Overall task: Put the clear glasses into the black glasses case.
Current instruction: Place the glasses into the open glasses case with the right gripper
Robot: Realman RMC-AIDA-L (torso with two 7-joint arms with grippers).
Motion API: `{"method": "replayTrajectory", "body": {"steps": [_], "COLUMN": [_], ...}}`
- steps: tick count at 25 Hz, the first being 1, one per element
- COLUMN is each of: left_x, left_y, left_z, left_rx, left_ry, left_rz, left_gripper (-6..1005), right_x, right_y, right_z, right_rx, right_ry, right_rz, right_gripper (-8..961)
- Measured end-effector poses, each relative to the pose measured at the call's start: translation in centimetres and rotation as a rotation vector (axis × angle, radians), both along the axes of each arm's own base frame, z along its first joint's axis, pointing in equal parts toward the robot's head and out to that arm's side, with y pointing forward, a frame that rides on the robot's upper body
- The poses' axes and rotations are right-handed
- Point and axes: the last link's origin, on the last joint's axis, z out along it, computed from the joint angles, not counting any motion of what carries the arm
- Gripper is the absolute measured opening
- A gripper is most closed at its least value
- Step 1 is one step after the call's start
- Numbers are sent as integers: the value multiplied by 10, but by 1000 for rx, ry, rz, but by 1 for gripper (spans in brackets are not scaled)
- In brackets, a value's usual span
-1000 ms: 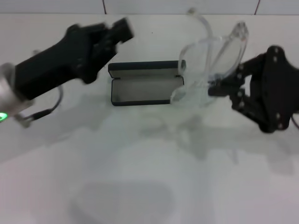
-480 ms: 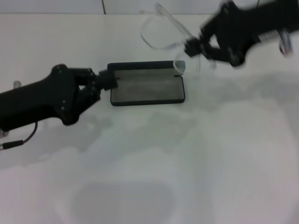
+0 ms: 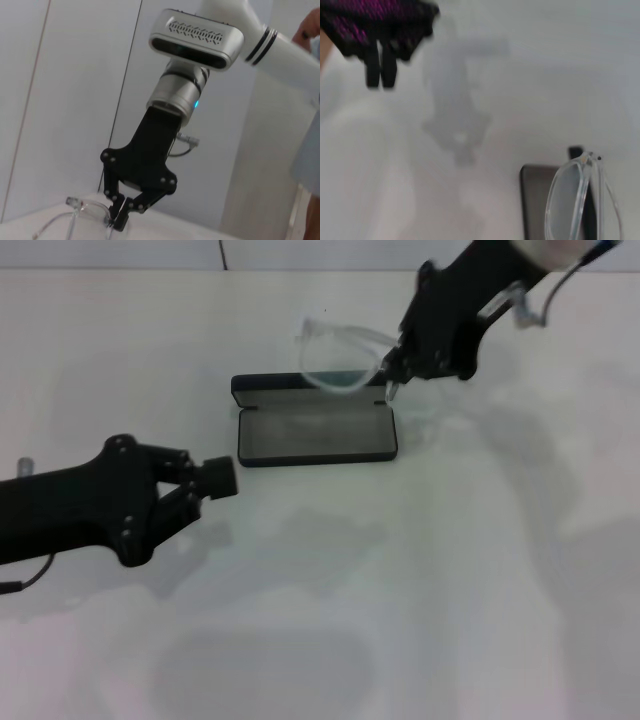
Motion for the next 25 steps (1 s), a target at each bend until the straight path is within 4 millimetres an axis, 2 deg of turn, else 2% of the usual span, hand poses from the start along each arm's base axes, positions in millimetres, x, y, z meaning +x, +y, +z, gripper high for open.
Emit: {"method": "replayTrajectory", "body": {"steps": [5,13,20,25], "left_x": [-11,-11,-10,-8], "left_y": [-1,-1,0,2], "left_z": [6,6,4,3], "left_rx": [31,36,36,36], "left_ry": [30,30,25,22], "left_rz": [42,40,42,36], "left_gripper": [58,63,69,72], "right_x": [-2,0,14,17], "right_y": [-3,-1,2,2], "right_z": [-29,-48,-69,-74], "right_rx": [-12,12,37,53], "right_ry": [-83,-107,-106,-113], "right_rz": [62,113,130,143], "right_gripper": [65,67,69,71]}}
